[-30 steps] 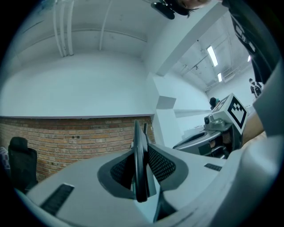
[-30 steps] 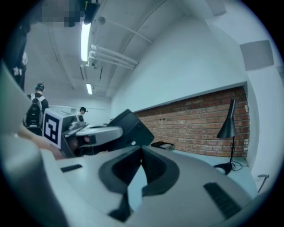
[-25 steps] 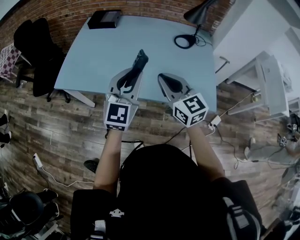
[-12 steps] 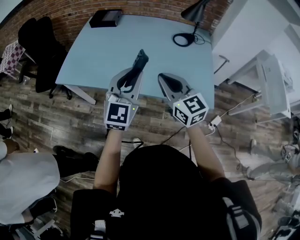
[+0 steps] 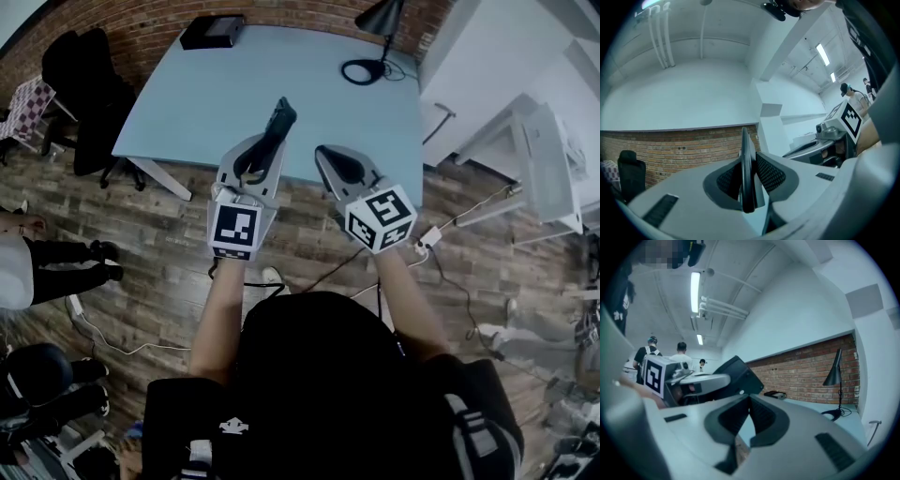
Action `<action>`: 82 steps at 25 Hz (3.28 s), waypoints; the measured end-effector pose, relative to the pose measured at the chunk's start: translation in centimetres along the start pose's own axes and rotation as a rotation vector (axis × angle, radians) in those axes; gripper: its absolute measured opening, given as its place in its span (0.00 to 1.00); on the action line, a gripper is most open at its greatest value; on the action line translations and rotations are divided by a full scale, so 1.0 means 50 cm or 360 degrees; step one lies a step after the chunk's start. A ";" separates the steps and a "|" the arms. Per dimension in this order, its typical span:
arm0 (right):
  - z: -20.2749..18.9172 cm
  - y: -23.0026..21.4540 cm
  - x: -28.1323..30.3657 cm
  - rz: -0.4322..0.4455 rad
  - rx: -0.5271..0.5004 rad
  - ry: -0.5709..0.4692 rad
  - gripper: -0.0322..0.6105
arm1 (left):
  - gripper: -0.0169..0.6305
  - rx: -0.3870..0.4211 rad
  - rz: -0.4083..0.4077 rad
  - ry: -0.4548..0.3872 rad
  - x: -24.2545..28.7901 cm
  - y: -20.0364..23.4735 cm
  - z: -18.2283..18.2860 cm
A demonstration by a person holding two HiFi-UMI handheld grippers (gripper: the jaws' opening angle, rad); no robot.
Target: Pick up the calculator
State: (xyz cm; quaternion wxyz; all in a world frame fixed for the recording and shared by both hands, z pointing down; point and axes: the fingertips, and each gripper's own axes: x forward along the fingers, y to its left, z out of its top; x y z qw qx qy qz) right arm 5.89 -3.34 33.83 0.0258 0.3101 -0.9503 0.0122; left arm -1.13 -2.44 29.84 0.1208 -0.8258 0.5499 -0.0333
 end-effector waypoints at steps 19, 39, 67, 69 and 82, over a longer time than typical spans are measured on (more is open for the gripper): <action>-0.009 0.076 -0.140 0.0042 -0.0021 -0.0033 0.06 | 0.16 0.0021 0.0058 -0.0037 -0.118 -0.118 0.039; -0.013 0.160 -0.212 0.0067 -0.0020 -0.0073 0.06 | 0.16 0.0003 0.0093 -0.0037 -0.215 -0.177 0.047; 0.013 0.155 -0.228 -0.0008 -0.0025 -0.0136 0.06 | 0.16 -0.0176 0.0096 -0.0149 -0.218 -0.155 0.082; 0.012 0.151 -0.230 -0.0010 -0.0029 -0.0137 0.06 | 0.16 -0.0168 0.0092 -0.0149 -0.216 -0.157 0.081; 0.004 0.158 -0.221 0.0013 -0.0037 -0.0119 0.06 | 0.16 -0.0154 0.0101 -0.0146 -0.222 -0.152 0.077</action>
